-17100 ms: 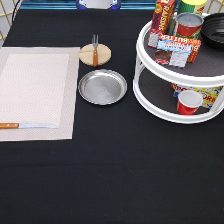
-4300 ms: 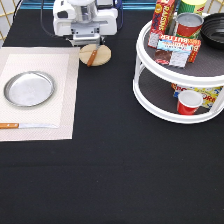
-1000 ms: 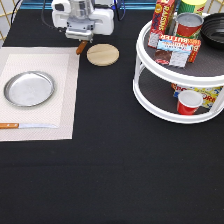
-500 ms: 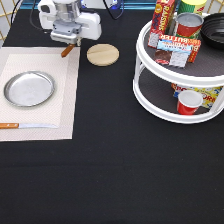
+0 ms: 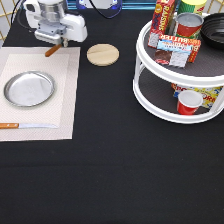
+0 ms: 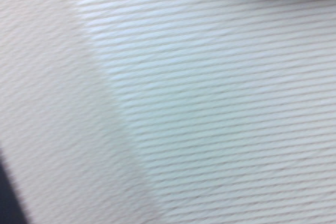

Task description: Arrange plate and fork

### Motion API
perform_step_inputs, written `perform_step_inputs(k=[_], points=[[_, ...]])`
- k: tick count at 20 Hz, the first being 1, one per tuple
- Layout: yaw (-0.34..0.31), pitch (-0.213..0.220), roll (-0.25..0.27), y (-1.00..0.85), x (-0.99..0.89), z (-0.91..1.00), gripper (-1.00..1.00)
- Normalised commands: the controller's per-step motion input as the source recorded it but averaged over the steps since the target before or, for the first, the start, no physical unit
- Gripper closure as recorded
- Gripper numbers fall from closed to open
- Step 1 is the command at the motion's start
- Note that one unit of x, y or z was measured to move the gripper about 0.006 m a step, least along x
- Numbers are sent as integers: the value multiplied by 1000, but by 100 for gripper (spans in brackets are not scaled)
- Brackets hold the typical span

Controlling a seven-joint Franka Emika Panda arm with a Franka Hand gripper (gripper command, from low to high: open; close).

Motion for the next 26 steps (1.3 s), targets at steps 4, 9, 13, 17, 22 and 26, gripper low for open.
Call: perform_step_inputs(k=[4, 9, 13, 17, 22, 26], points=[[-137, 4, 2, -591, 0, 44, 100], [-166, 0, 0, -494, 30, 0, 100], [-273, 0, -8, -87, 312, 0, 100], [-316, 0, 0, 0, 211, -1, 100], [-316, 0, 0, 0, 201, -18, 100], [-306, 0, 0, 0, 239, -11, 100]])
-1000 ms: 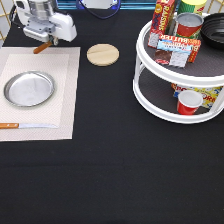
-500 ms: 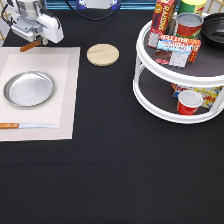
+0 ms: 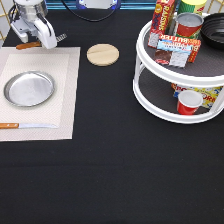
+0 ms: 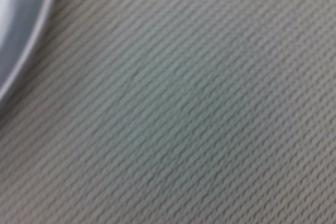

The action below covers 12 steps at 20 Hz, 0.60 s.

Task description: Arrange plate and fork

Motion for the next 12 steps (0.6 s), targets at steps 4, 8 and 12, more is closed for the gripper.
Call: perform_step_inputs(k=[4, 8, 12], points=[[-258, 8, 0, -20, 403, 6, 100], [-205, 32, 5, -73, 572, 54, 100], [-119, 62, 62, -260, 699, 68, 100]])
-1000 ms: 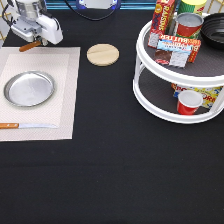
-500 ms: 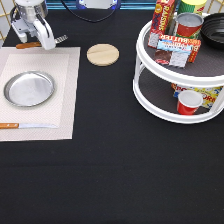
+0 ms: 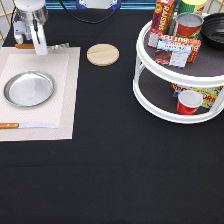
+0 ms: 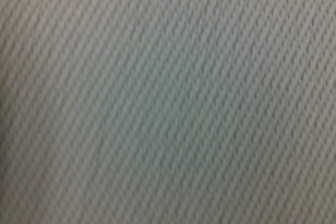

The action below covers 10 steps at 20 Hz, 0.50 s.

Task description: Arrange plate and fork

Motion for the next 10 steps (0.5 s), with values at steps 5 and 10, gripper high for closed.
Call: perform_step_inputs(k=[5, 10], points=[[-49, 25, 100, -575, 295, -137, 100], [-35, -2, 44, -408, -177, -215, 100]])
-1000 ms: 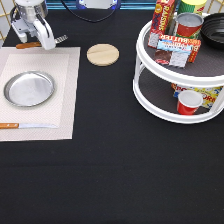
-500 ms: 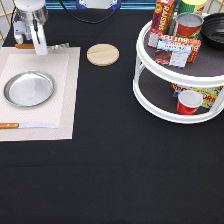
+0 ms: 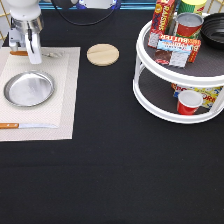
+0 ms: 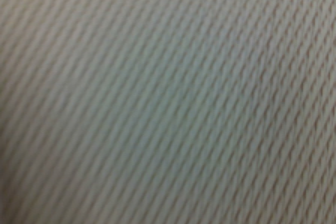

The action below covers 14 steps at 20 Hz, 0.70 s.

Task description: Arrange plate and fork

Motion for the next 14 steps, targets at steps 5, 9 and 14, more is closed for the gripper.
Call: perform_step_inputs(k=[5, 9, 14], points=[[-71, -9, 3, 16, -220, -135, 100], [-61, 0, -13, 286, 86, 18, 100], [-77, -6, -23, 228, 127, 33, -100]])
